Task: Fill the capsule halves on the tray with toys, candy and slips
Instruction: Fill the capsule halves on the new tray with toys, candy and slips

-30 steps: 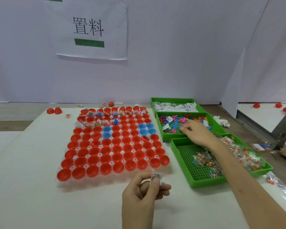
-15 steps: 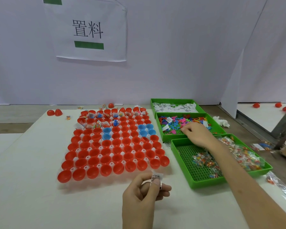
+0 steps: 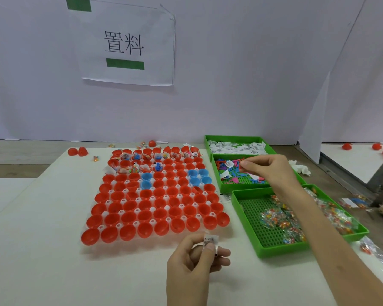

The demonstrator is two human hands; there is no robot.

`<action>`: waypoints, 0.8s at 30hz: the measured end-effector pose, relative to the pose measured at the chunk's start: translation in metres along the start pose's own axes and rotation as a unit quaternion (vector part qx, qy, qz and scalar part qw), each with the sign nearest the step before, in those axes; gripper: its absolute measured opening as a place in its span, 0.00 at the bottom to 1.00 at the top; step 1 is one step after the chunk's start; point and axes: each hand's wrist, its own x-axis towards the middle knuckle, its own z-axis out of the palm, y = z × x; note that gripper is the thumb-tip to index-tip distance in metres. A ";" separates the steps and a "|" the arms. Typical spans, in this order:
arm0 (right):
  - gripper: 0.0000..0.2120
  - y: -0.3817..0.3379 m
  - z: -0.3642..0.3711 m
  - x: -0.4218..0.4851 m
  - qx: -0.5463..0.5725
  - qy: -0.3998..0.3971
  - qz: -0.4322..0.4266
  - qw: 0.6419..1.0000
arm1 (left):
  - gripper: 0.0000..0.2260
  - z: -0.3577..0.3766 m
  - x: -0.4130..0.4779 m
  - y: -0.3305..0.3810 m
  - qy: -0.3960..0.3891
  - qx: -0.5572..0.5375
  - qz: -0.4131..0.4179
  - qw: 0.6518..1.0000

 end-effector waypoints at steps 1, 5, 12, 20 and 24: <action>0.03 -0.005 0.003 -0.004 0.006 -0.012 -0.002 1.000 | 0.08 0.000 0.000 0.000 0.002 0.000 0.000 1.000; 0.08 -0.017 0.022 -0.019 0.005 -0.047 -0.034 0.998 | 0.07 0.001 -0.001 0.000 0.009 0.004 -0.002 1.000; 0.16 -0.016 0.032 -0.050 0.020 -0.228 -0.008 0.973 | 0.09 0.002 -0.003 0.005 0.024 -0.015 -0.013 1.000; 0.06 -0.025 0.033 -0.061 0.060 -0.323 -0.041 0.944 | 0.13 0.000 -0.003 0.006 0.046 -0.039 -0.028 0.998; 0.05 -0.025 0.044 -0.065 0.022 -0.360 -0.050 0.931 | 0.14 0.001 -0.002 0.007 0.050 -0.071 -0.041 0.995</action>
